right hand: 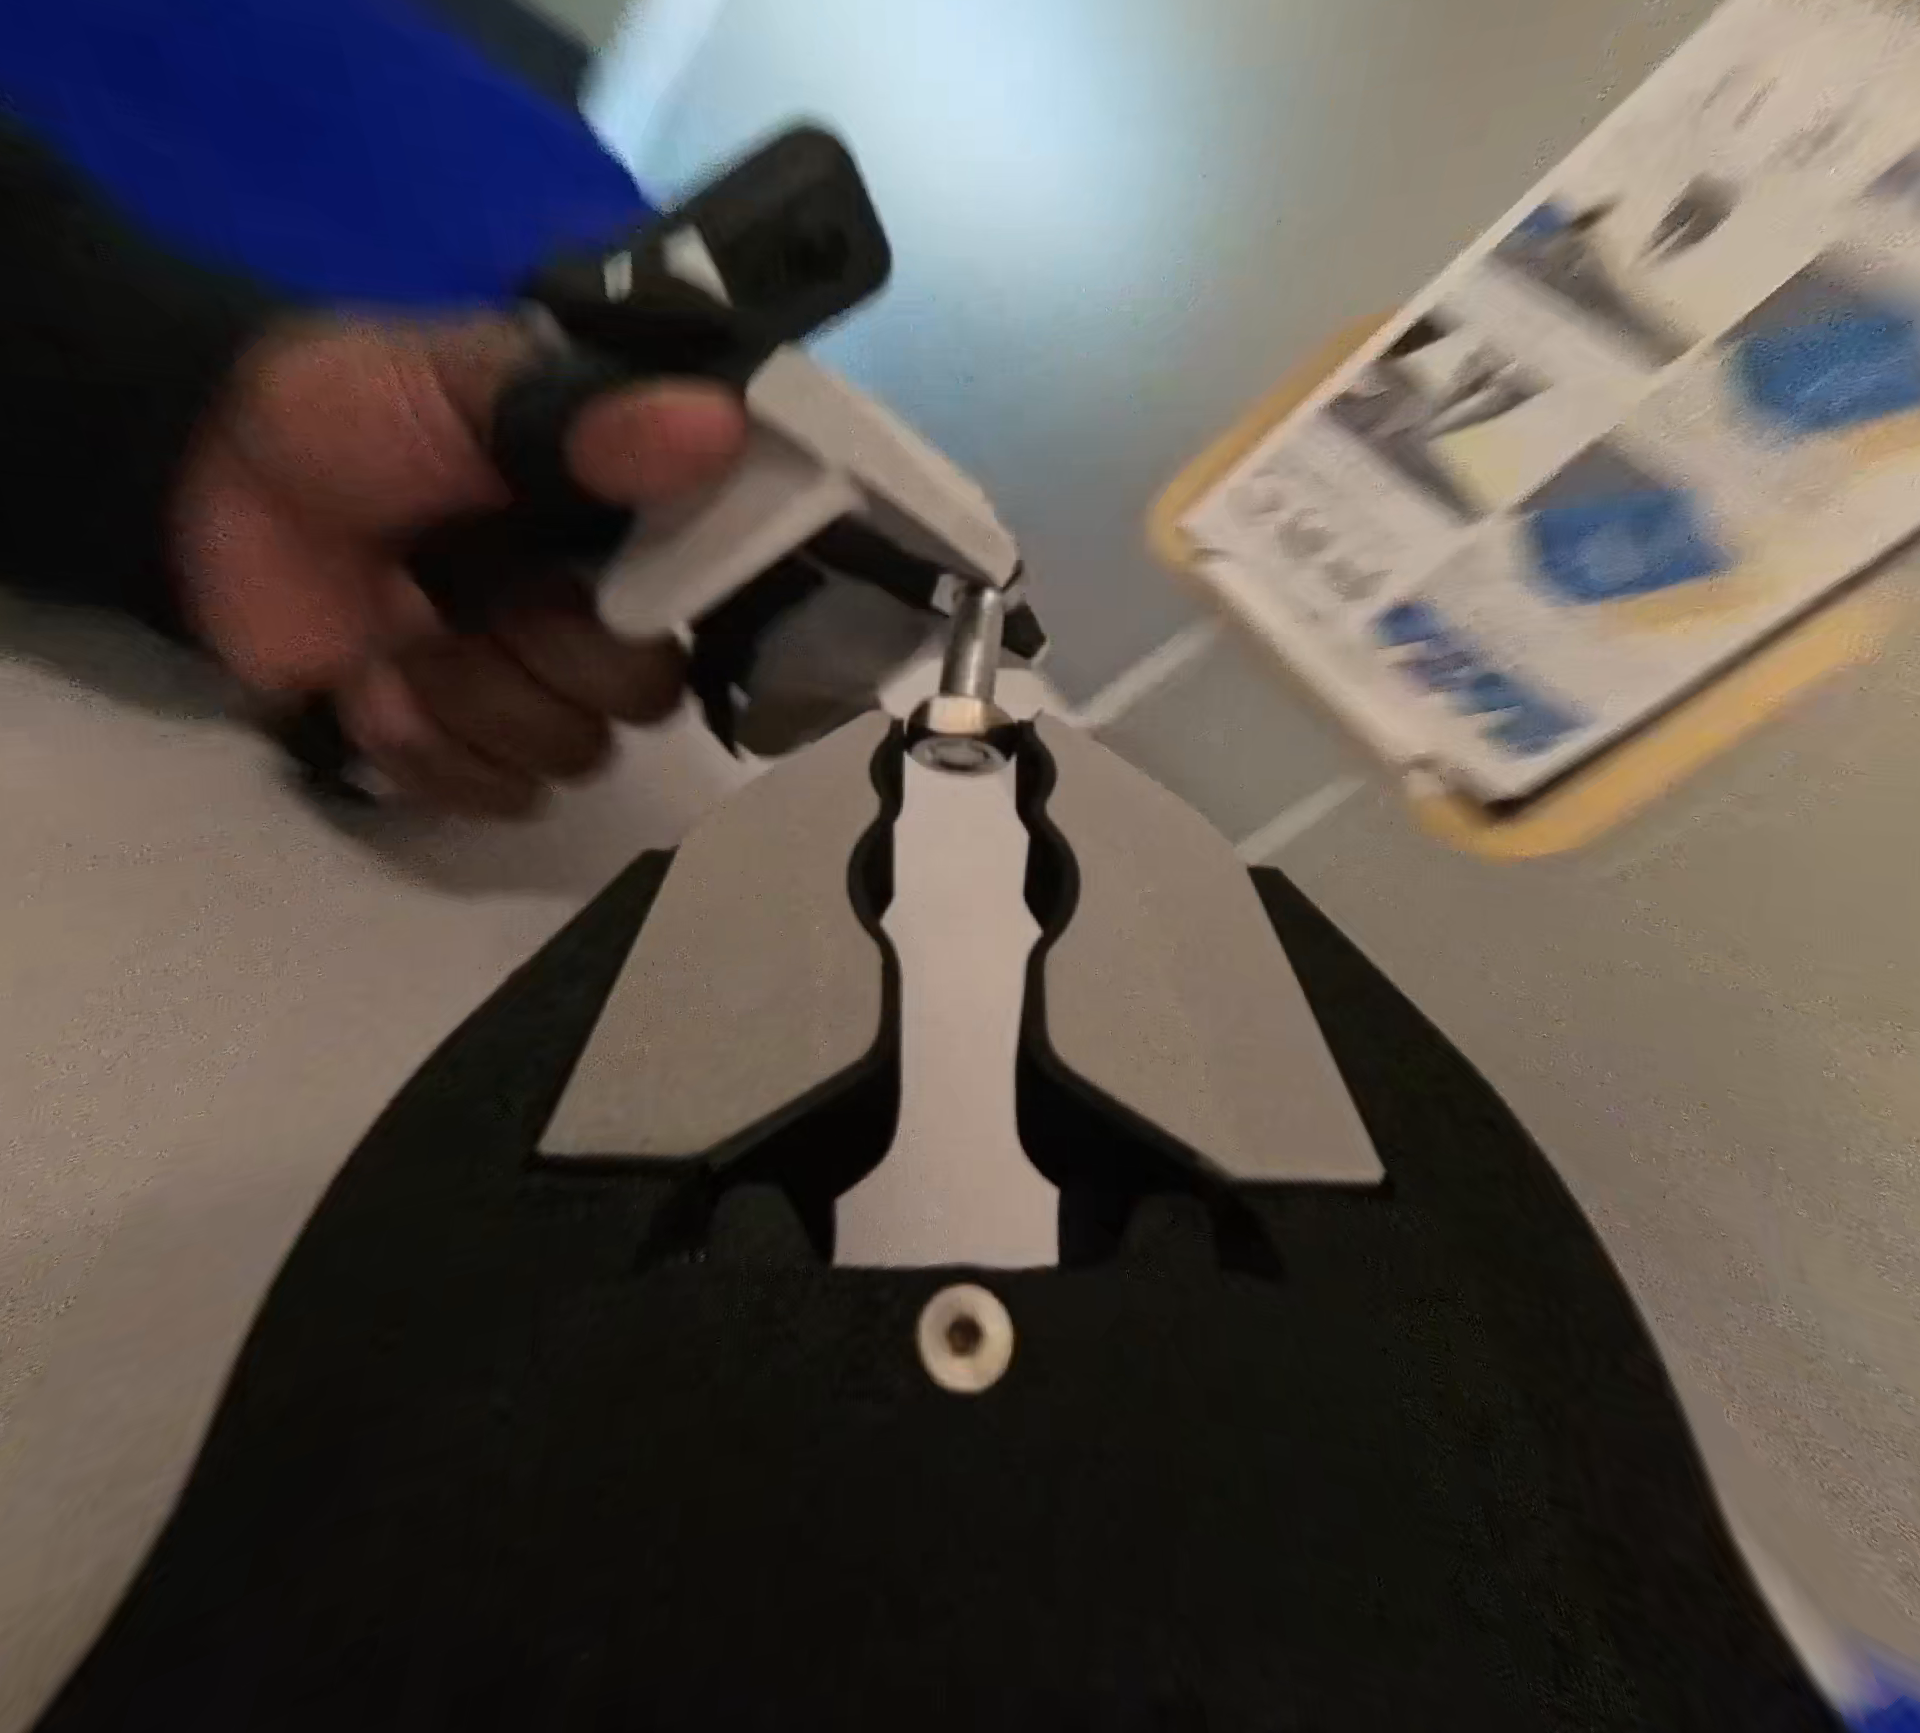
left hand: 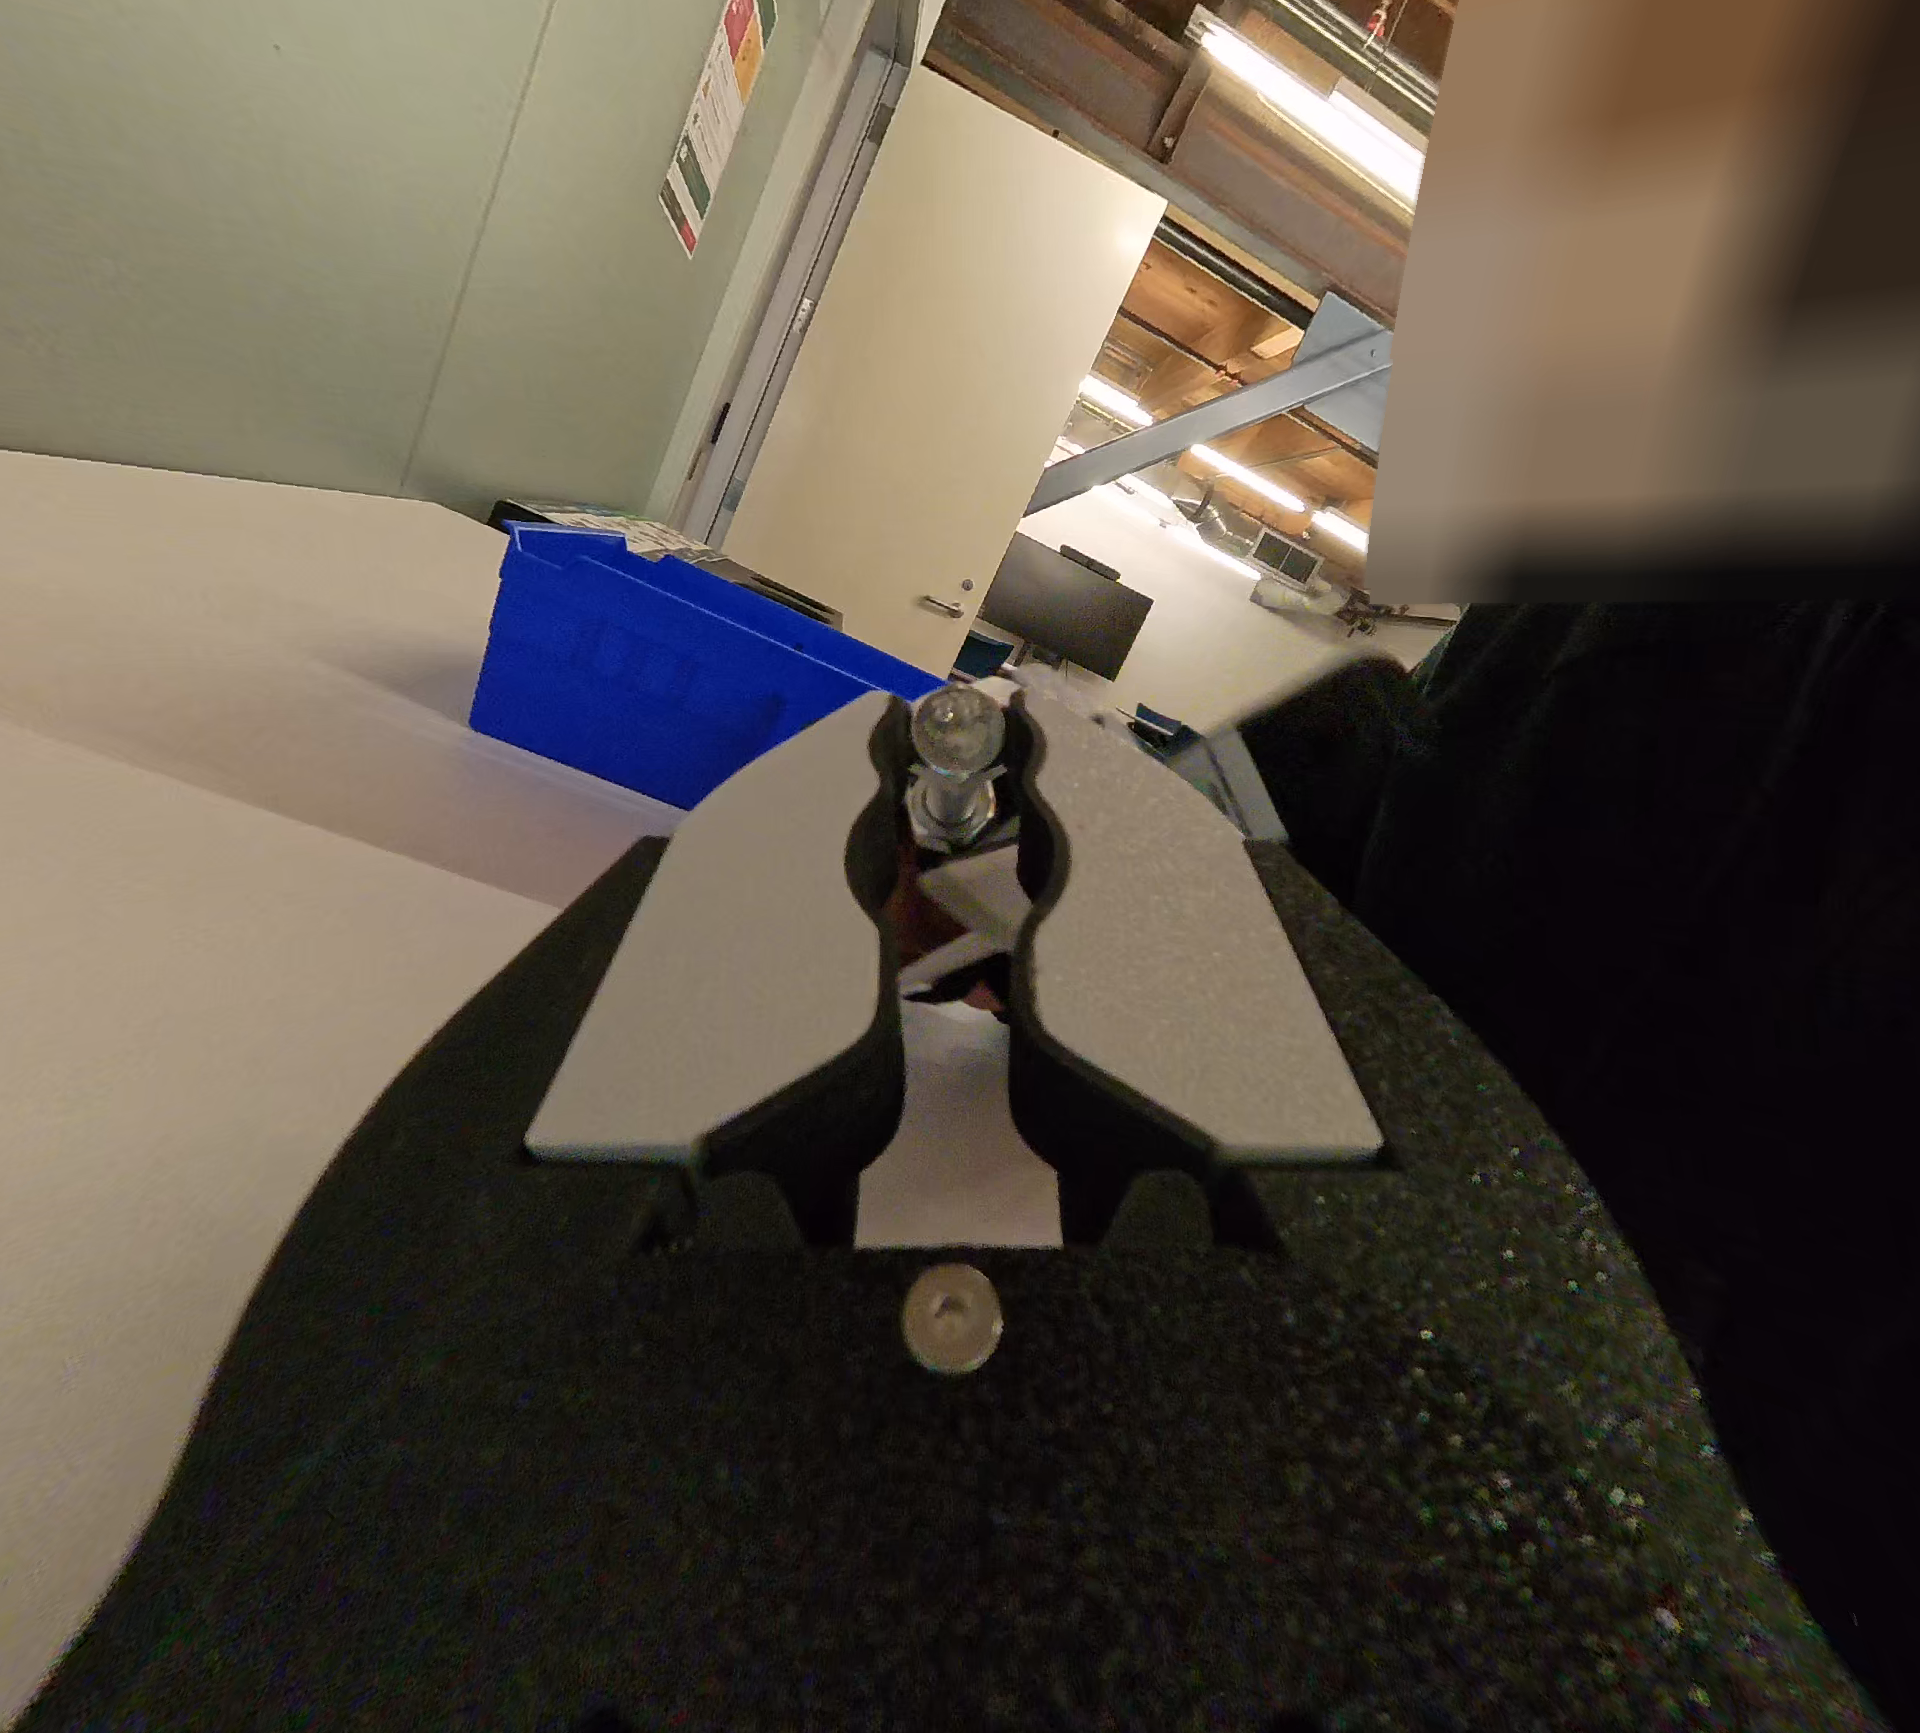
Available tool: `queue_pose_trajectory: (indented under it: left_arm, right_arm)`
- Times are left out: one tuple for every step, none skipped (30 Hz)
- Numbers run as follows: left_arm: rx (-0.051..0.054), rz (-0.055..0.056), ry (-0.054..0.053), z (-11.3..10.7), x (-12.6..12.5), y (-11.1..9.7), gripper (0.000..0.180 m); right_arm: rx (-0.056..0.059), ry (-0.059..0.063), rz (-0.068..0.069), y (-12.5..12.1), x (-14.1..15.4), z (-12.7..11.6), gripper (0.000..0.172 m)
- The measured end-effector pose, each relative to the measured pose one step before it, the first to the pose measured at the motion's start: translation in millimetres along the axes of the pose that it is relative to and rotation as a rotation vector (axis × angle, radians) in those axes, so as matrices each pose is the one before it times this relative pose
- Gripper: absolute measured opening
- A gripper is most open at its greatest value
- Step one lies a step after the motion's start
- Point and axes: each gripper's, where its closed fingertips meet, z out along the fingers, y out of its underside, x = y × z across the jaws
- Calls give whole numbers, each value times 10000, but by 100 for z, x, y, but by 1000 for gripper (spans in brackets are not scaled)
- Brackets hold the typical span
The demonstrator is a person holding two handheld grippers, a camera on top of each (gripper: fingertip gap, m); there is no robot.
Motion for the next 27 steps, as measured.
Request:
queue_pose_trajectory:
  left_arm:
    - [-2,8,91,-11,103,-18,17]
    - [12,25,12,-86,19,5,17]
    - [28,11,-18,-25,11,-11,17]
    - [31,-1,6,4,-18,-49,17]
    - [37,-3,-2,-45,27,-28,17]
    - [36,-3,-13,-9,6,-51,17]
    - [33,-1,-11,-30,-31,-74,17]
    - [26,6,2,-31,11,-36,17]
    - [12,6,4,-26,2,-6,17]
    - [-6,2,0,-11,-3,-8,17]
    - [-18,7,15,4,32,27,17]
    - [-20,17,20,-34,25,35,17]
    - [-24,17,21,17,59,44,17]
    - [-21,10,28,26,0,42,17]
    - [-12,6,25,10,55,24,17]
    - [-6,0,12,18,33,-11,17]
    - [-2,-2,8,59,-9,-6,17]
    - [-5,-7,17,-22,33,3,17]
    - [-9,-6,-6,19,-23,13,17]
    - [6,-14,-43,23,-53,-4,17]
    - [-4,-21,-28,-3,-54,2,17]
    - [-12,-21,-32,-16,-80,11,17]
    - [-29,-5,-21,45,-51,39,17]
    - [-20,12,-21,35,-15,33,17]
    - [-6,6,-11,-11,-27,24,17]
    - [15,-10,2,-11,-1,-34,17]
    - [18,-20,-6,-45,-31,-18,17]
  right_arm:
    - [-398,512,-1459,206,101,27,23]
    - [-138,142,-616,-10,-48,8,30]
    - [14,-60,310,-111,63,-44,34]
    - [127,-245,901,-174,121,-64,38]
    - [197,-351,1075,-203,111,-74,41]
    - [173,-393,1033,-137,65,-66,44]
    - [125,-463,1002,-67,-18,-46,45]
    - [118,-532,1049,-59,-122,-23,47]
    - [162,-607,1145,-127,-229,-23,48]
    - [195,-714,1268,-174,-386,-20,48]
    - [187,-770,1371,-140,-461,9,48]
    - [171,-696,1390,-89,-368,40,48]
    - [171,-641,1318,-37,-292,32,44]
    - [206,-588,1202,-66,-242,6,39]
    - [236,-439,1045,-93,-42,-27,35]
    - [231,-236,834,-92,188,-68,31]
    - [205,-99,572,-77,287,-82,27]
    - [168,20,227,-96,300,-123,22]
    - [148,157,-155,-176,241,-113,18]
    - [41,224,-520,-89,120,-56,18]
    - [-162,337,-855,172,142,9,17]
    - [-243,422,-1138,273,103,48,17]
    - [-208,511,-1355,195,53,31,17]
    - [-170,595,-1505,97,39,1,17]
    - [-156,645,-1626,10,18,-29,17]
    - [-189,669,-1736,9,21,-38,18]
    - [-258,653,-1812,59,21,-10,18]
